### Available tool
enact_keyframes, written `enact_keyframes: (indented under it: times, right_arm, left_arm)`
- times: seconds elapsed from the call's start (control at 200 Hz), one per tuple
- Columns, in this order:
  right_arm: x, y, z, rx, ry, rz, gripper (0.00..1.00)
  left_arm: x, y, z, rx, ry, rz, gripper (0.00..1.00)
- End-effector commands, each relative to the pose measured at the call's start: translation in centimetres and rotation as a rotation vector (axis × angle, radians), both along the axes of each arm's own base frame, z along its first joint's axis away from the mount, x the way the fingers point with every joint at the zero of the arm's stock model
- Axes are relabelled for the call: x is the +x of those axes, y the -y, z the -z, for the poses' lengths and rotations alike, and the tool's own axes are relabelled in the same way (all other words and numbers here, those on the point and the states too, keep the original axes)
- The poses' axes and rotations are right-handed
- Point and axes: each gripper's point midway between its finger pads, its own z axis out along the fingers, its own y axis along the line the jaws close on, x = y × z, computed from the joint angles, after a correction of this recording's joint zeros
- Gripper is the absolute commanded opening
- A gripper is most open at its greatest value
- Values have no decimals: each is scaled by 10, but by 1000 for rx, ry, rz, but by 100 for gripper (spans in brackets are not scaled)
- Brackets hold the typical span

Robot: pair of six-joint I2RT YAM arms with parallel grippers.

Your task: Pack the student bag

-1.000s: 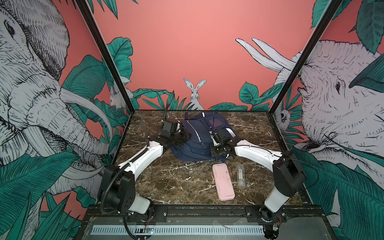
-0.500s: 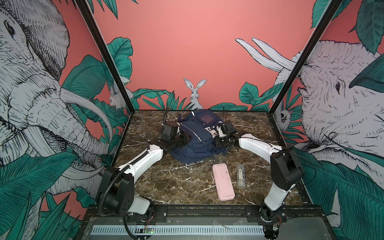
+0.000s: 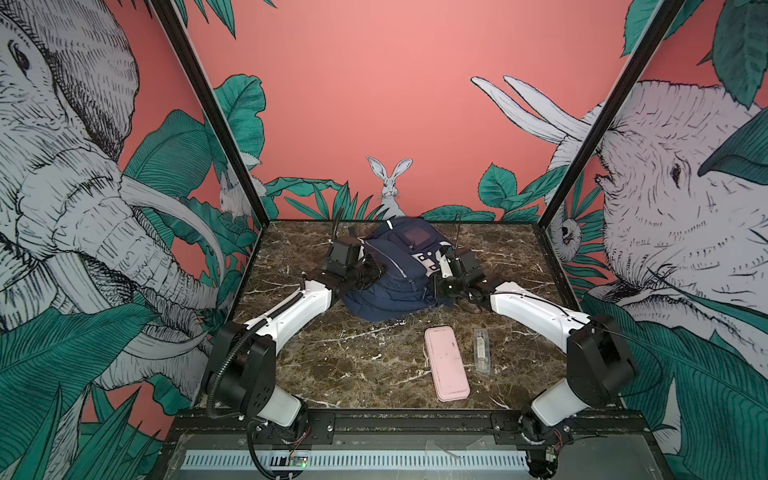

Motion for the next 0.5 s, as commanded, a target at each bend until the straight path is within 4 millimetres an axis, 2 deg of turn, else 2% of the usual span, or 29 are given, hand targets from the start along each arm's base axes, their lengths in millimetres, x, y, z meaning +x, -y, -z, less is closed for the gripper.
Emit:
enact_keyframes:
  times: [0.0,0.05,0.07,0.315,0.495]
  right_arm:
    - [-1,-15,-4,22,14,-19,31]
    - [-3,-19,-5,14,17,-24,31]
    - [-4,-20,7,-4,-5,-27,31]
    - [-8,-20,29,-59,-37,8,31]
    - [-4,-18,34,-90,-27,21,30]
  left_arm:
    - [7,14,-50,-75,137,42,2]
    - [7,14,-50,-76,135,41,2]
    - [7,14,-51,-75,137,40,2]
    - [8,14,-55,-74,142,40,2]
    - [8,14,-56,-74,143,40,2]
